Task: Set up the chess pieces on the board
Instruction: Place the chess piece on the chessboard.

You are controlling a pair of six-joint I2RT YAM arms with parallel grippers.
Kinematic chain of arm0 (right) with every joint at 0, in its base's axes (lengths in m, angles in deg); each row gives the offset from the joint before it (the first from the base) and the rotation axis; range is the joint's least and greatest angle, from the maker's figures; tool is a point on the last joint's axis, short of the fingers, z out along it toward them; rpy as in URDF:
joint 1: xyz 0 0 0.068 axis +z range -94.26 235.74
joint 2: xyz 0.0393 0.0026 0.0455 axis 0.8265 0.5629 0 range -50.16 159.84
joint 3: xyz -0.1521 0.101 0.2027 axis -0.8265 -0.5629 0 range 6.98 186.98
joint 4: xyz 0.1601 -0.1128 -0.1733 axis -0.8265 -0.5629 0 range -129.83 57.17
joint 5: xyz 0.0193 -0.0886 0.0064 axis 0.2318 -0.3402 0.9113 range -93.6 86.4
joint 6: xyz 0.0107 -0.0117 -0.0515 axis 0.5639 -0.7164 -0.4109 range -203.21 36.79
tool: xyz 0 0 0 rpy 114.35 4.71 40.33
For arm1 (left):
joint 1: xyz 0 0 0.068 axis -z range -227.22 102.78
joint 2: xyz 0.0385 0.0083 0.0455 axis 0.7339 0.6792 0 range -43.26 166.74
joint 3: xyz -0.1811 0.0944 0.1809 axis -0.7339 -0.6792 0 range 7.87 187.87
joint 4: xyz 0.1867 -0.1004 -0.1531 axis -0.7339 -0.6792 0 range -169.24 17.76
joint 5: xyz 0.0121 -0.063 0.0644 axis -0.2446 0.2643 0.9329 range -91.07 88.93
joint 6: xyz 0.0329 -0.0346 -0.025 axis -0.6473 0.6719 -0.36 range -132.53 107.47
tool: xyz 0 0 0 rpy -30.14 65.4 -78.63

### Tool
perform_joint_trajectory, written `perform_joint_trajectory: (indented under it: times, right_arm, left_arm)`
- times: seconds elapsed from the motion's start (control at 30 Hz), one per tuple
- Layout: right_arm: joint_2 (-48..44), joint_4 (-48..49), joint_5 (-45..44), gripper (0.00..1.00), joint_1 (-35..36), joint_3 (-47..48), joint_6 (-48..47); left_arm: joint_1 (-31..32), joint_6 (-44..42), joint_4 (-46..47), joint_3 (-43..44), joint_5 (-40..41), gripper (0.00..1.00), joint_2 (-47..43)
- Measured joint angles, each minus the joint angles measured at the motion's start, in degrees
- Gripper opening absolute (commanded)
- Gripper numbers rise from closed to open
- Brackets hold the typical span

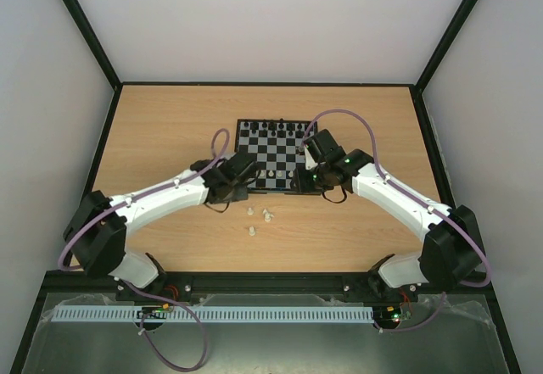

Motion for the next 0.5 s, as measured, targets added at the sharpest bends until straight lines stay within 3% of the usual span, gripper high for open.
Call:
perform_joint_trajectory:
  times: [0.23, 0.5]
  right_arm:
    - [0.0, 0.0, -1.5, 0.34, 0.0, 0.0, -0.1]
    - [0.0, 0.0, -3.3, 0.34, 0.0, 0.0, -0.1]
  left_arm:
    - [1.4, -7.5, -2.3, 17.2, -1.1, 0.02, 10.1]
    - [1.4, -12.5, -3.5, 20.9, -2.8, 0.02, 19.1]
